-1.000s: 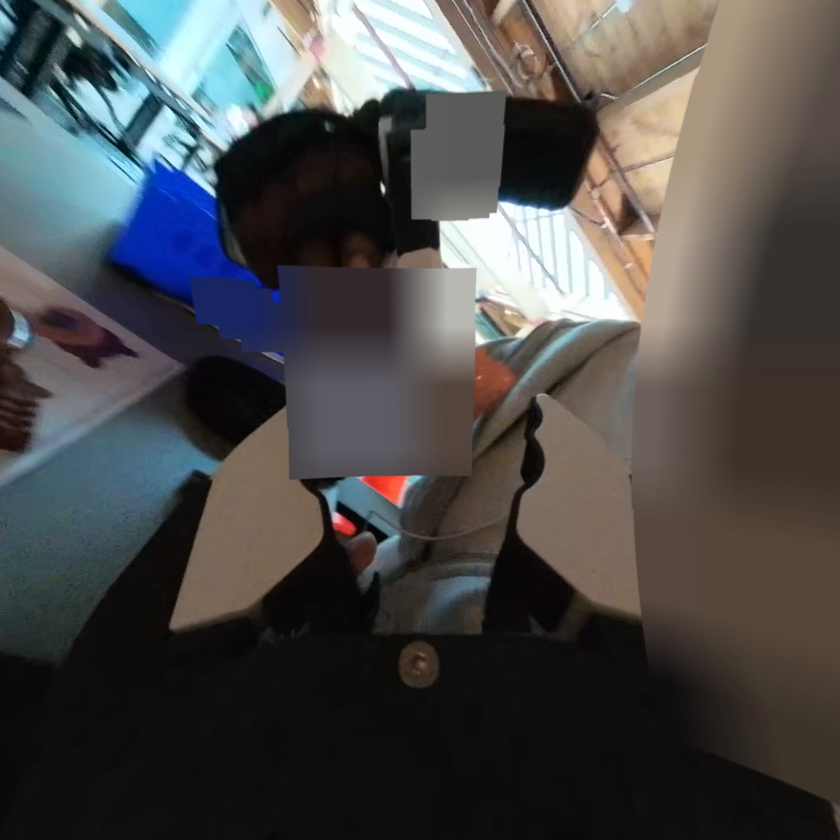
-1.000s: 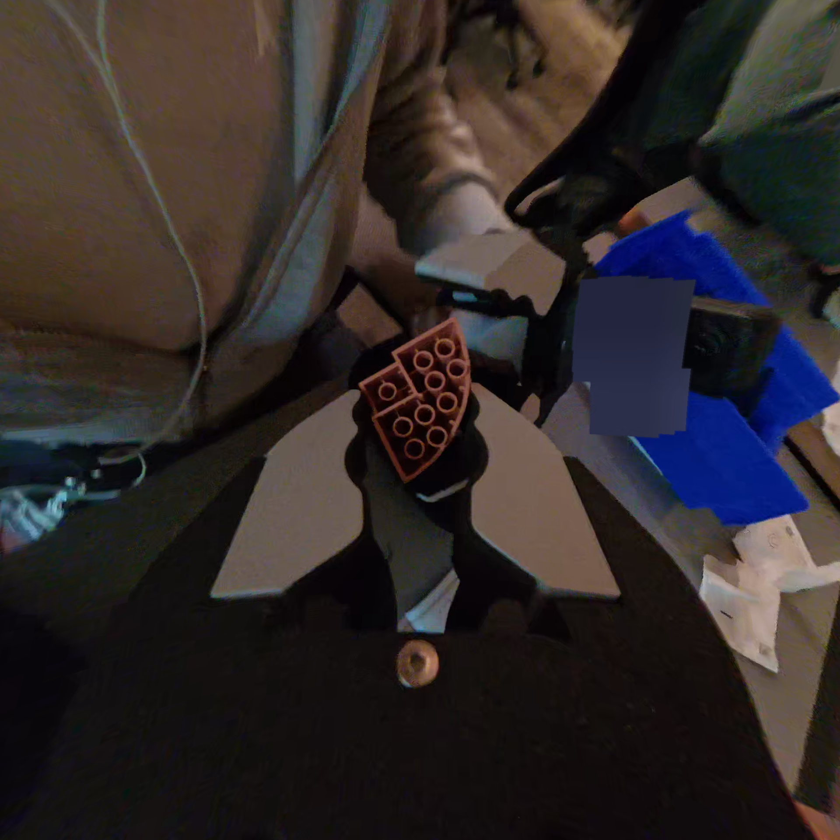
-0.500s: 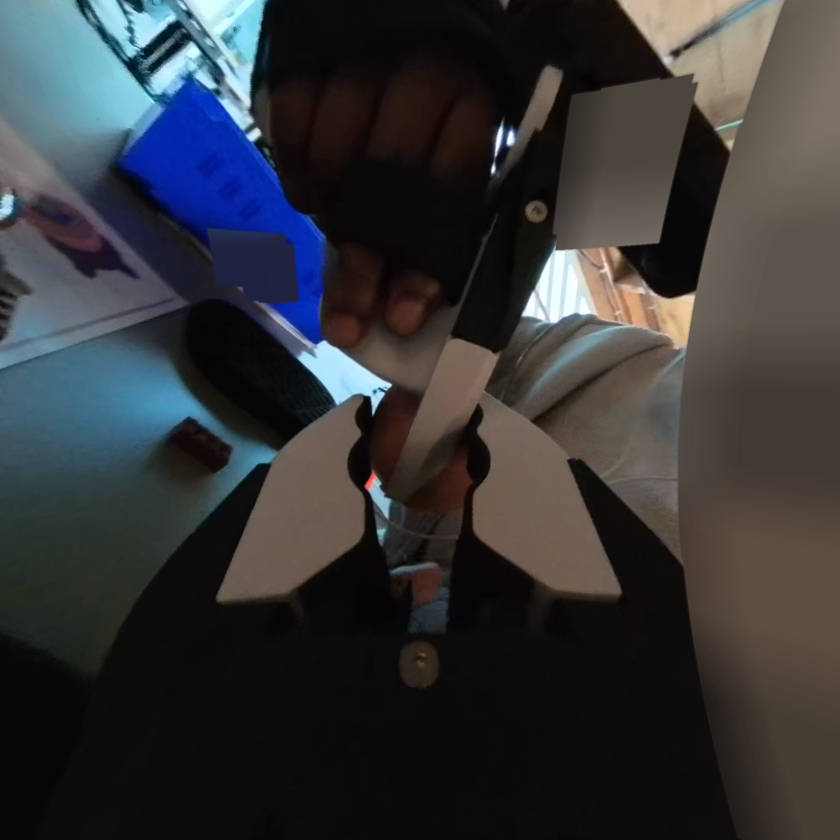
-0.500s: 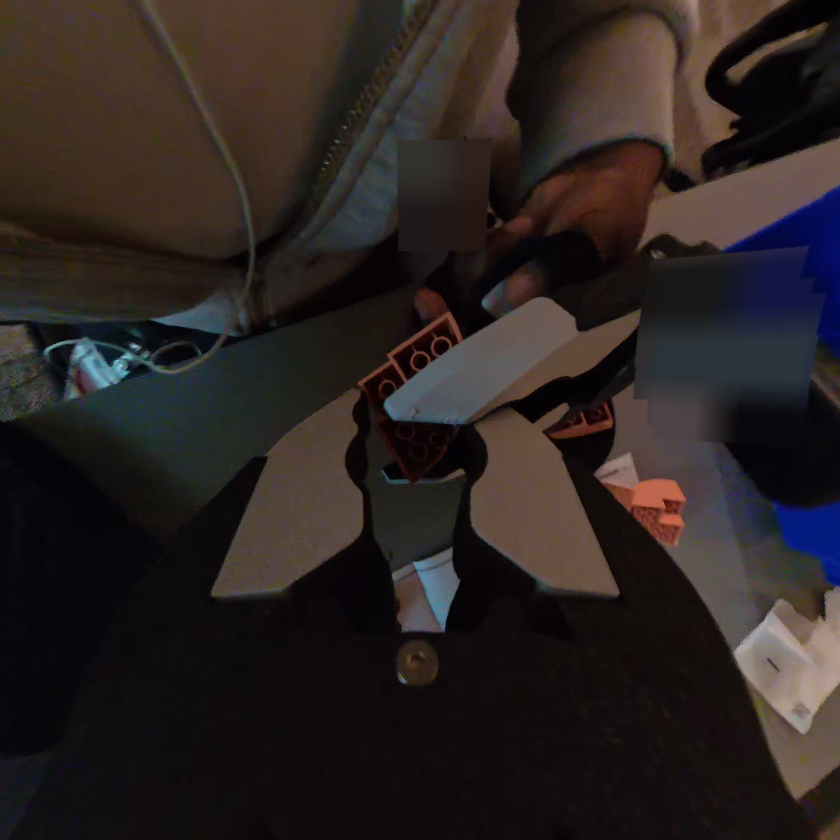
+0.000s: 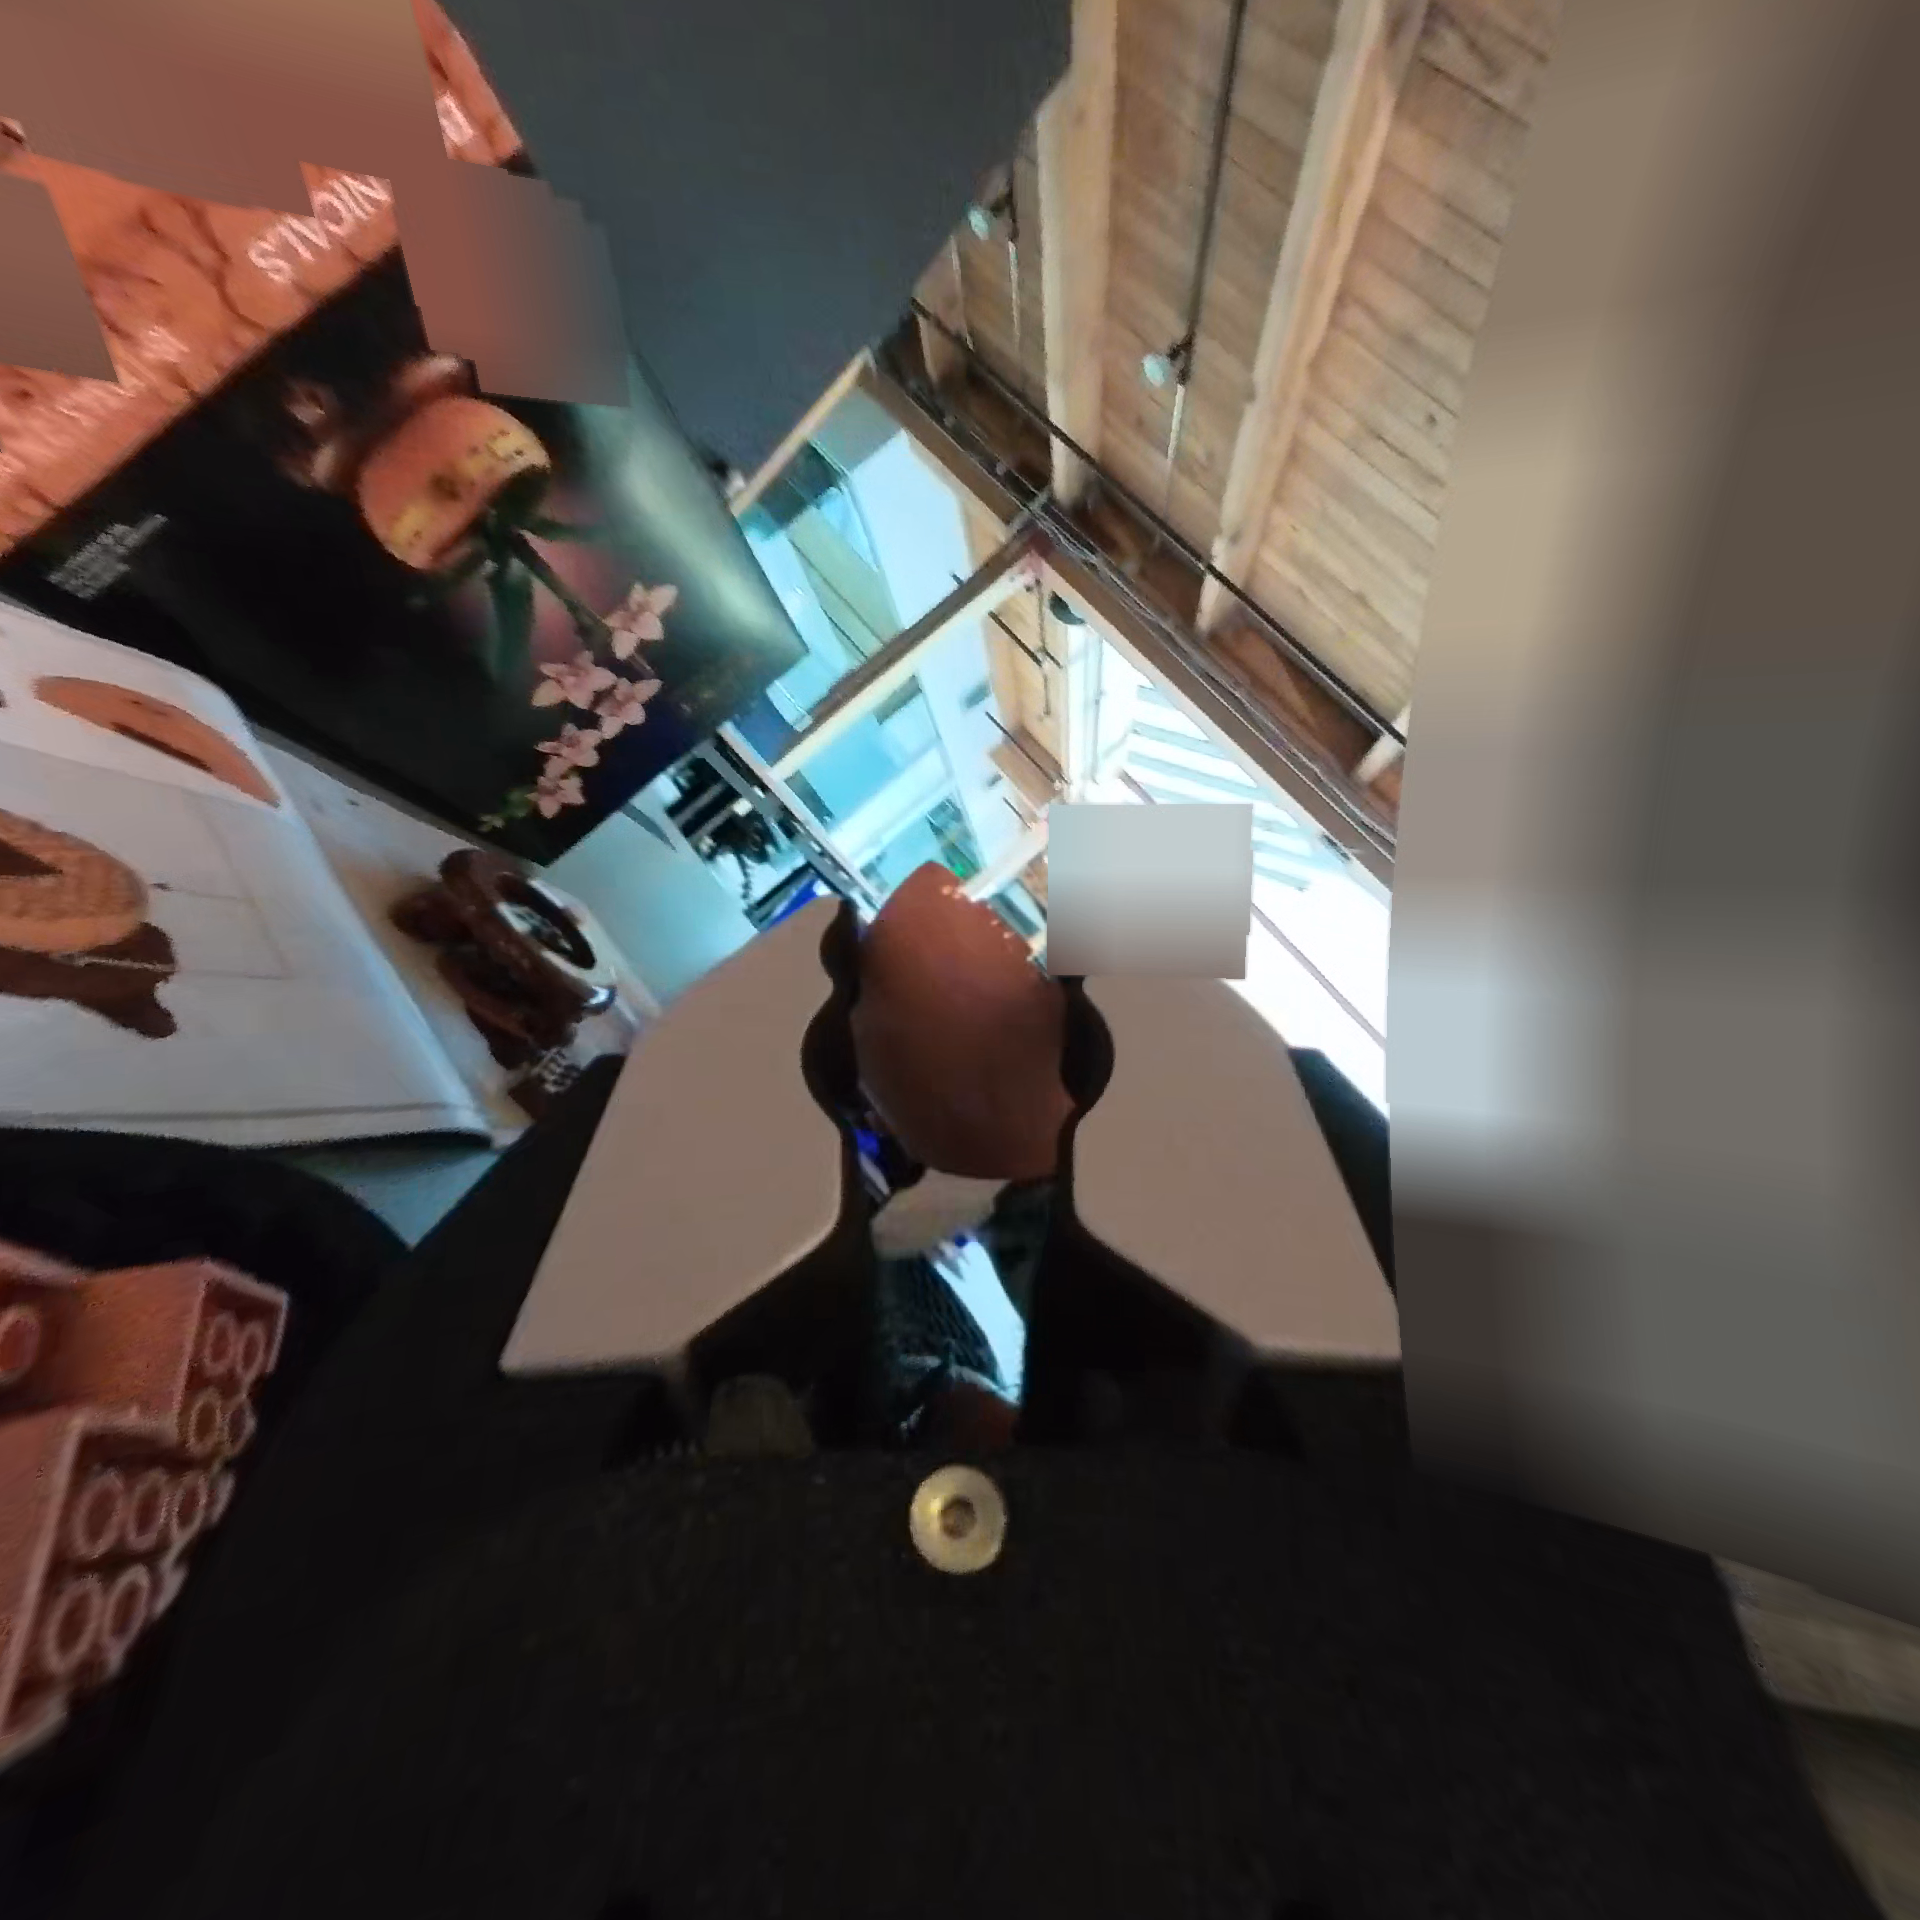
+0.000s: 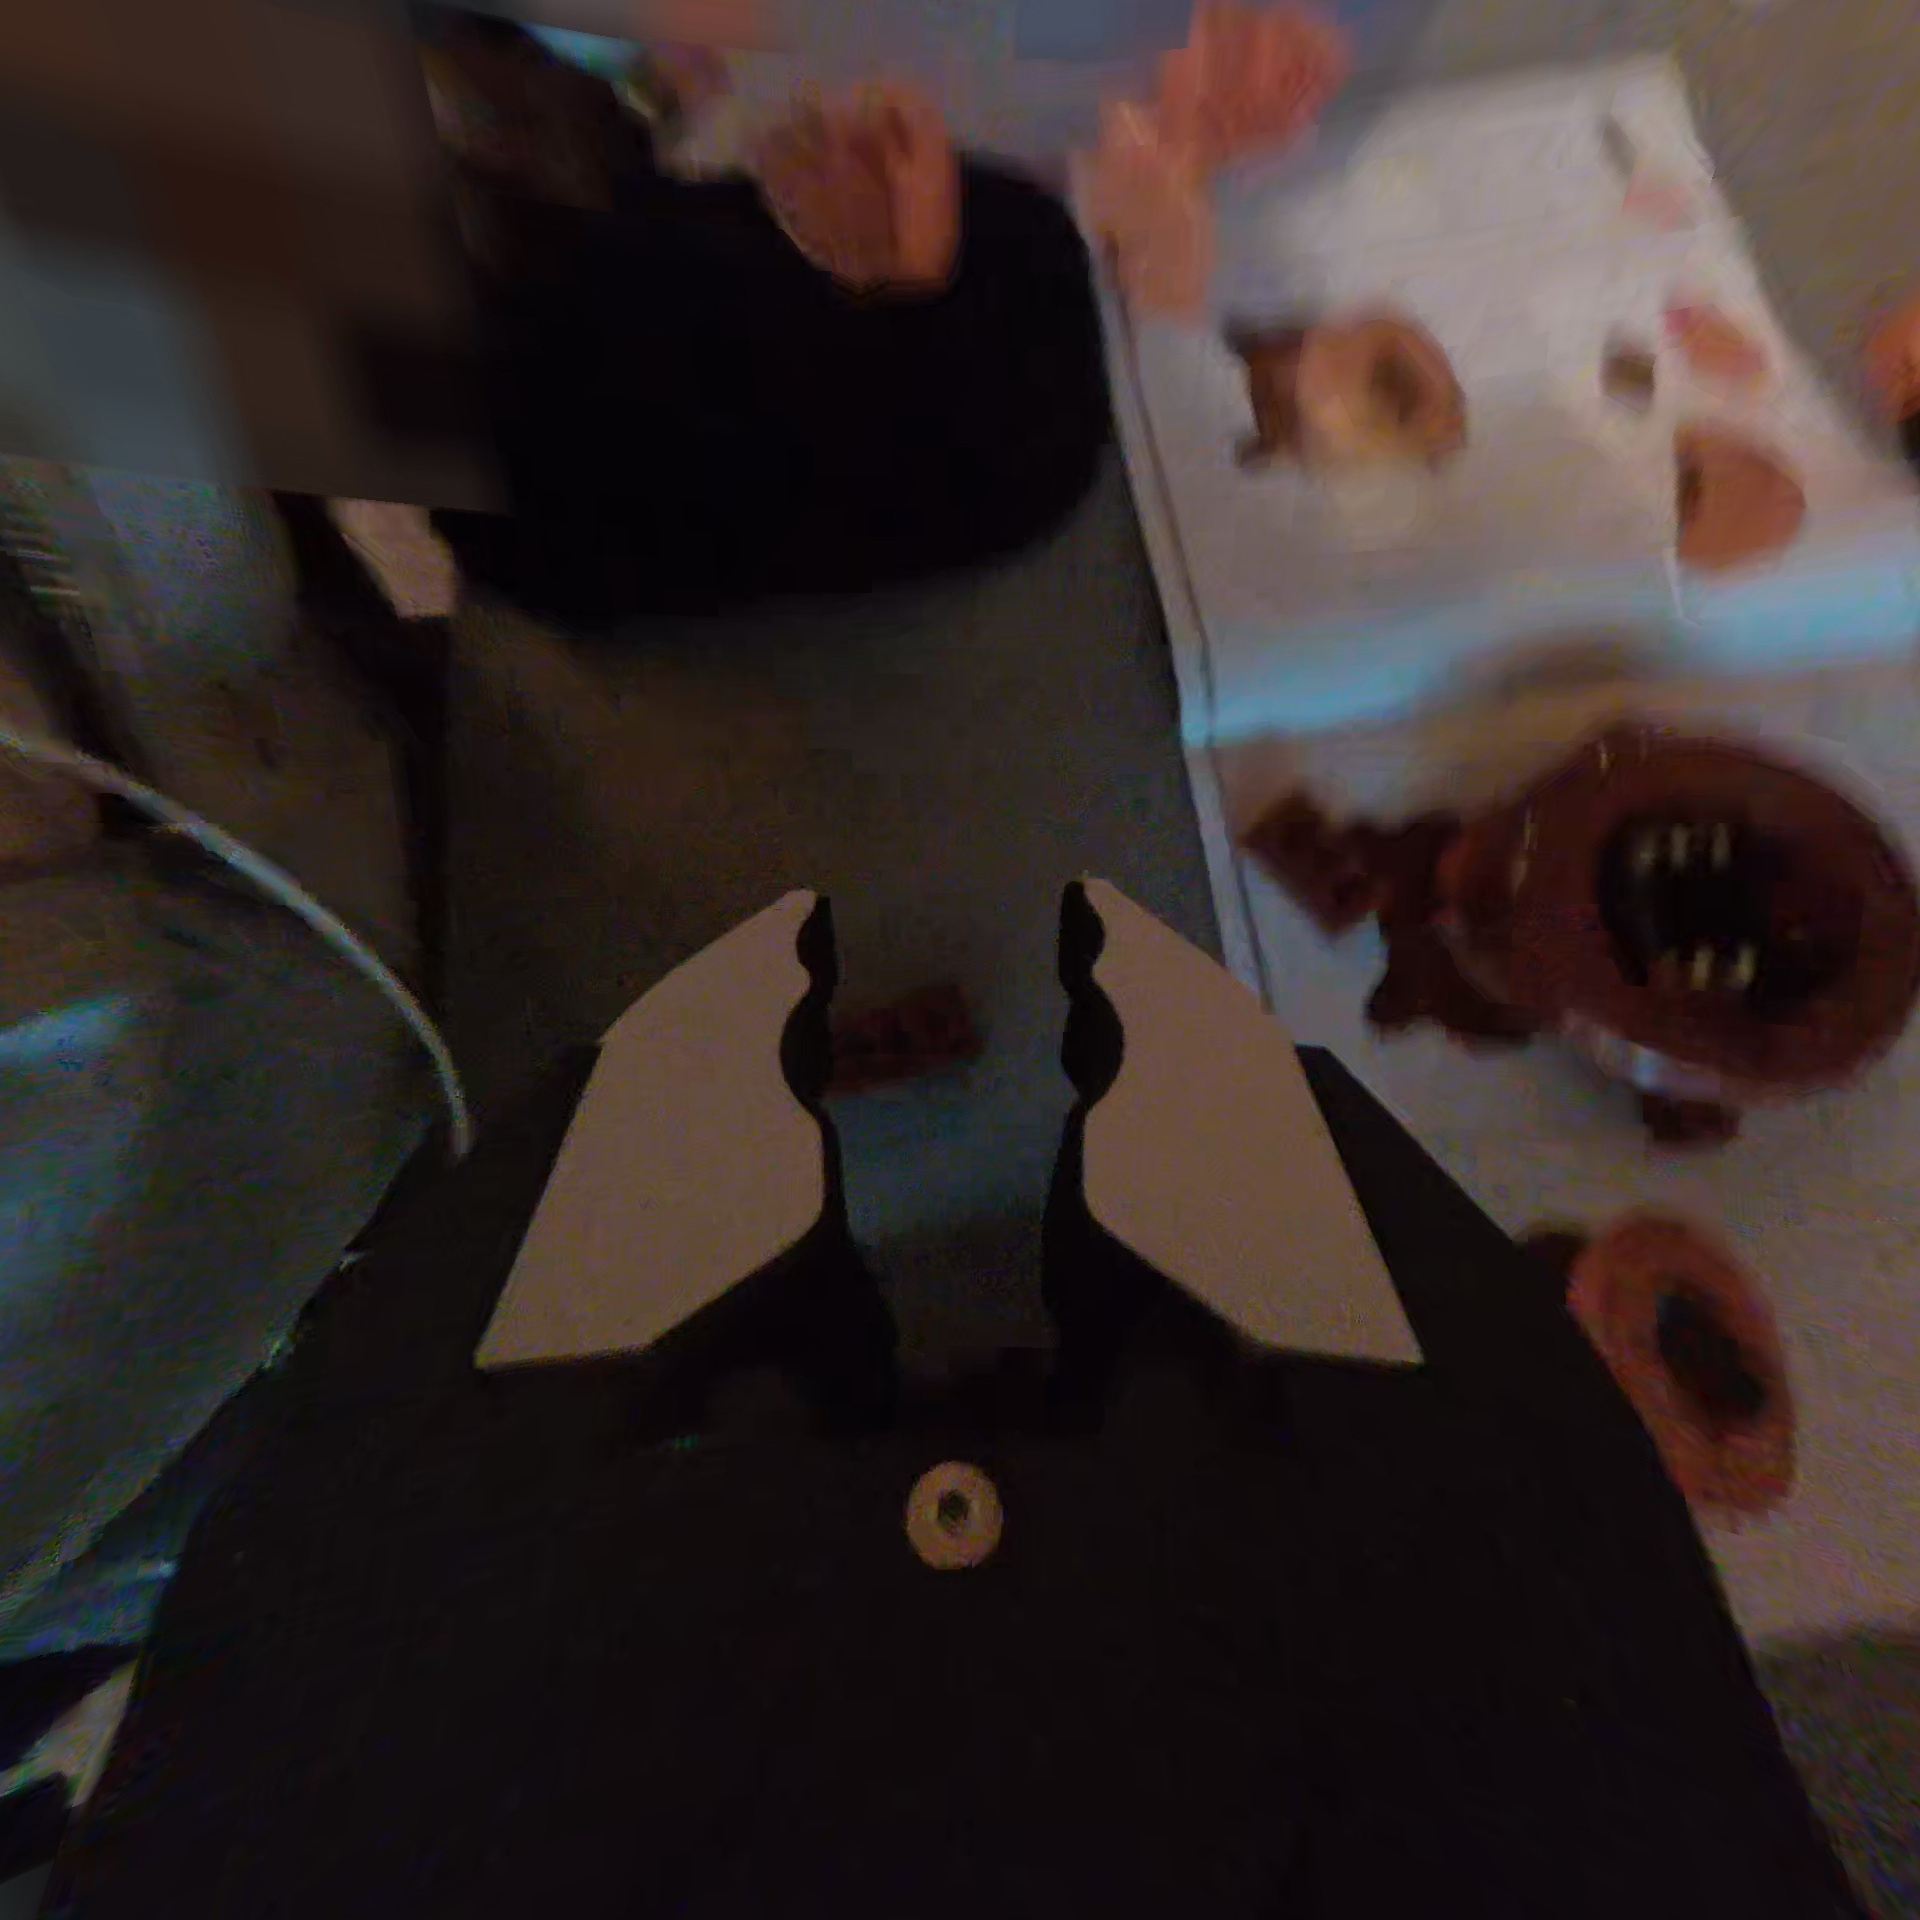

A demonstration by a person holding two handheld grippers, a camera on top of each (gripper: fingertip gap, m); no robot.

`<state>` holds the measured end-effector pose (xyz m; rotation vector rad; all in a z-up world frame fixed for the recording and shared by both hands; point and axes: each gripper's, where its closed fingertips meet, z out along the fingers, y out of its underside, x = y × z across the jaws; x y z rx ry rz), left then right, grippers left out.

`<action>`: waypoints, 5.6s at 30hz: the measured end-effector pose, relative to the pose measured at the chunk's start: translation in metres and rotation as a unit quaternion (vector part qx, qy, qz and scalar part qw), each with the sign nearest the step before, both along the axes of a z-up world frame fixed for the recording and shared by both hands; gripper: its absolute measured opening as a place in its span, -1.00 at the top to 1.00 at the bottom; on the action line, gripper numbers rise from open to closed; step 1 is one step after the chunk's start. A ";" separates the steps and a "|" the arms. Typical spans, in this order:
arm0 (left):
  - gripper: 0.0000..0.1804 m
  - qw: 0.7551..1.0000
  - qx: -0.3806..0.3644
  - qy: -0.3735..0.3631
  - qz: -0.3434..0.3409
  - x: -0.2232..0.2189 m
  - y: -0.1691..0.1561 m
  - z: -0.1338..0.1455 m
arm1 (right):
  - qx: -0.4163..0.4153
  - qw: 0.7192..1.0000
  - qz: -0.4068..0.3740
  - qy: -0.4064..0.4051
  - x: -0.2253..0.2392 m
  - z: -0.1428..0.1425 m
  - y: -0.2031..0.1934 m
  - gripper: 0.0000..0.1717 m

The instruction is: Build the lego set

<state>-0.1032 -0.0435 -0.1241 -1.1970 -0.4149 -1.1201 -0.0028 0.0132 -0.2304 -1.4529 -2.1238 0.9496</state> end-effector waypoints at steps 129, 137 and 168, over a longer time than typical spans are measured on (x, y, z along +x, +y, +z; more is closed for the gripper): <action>0.61 0.981 0.027 0.075 0.175 -0.065 -0.057 0.009 | -0.216 0.975 -0.042 0.034 -0.133 0.009 -0.048 0.96; 0.61 0.982 0.026 0.074 0.171 -0.063 -0.056 0.007 | -0.221 0.972 -0.072 0.019 -0.144 -0.004 -0.032 1.00; 0.95 0.968 -0.159 0.078 0.178 -0.066 -0.050 -0.054 | 0.162 0.803 0.573 -0.028 -0.135 -0.021 -0.062 0.78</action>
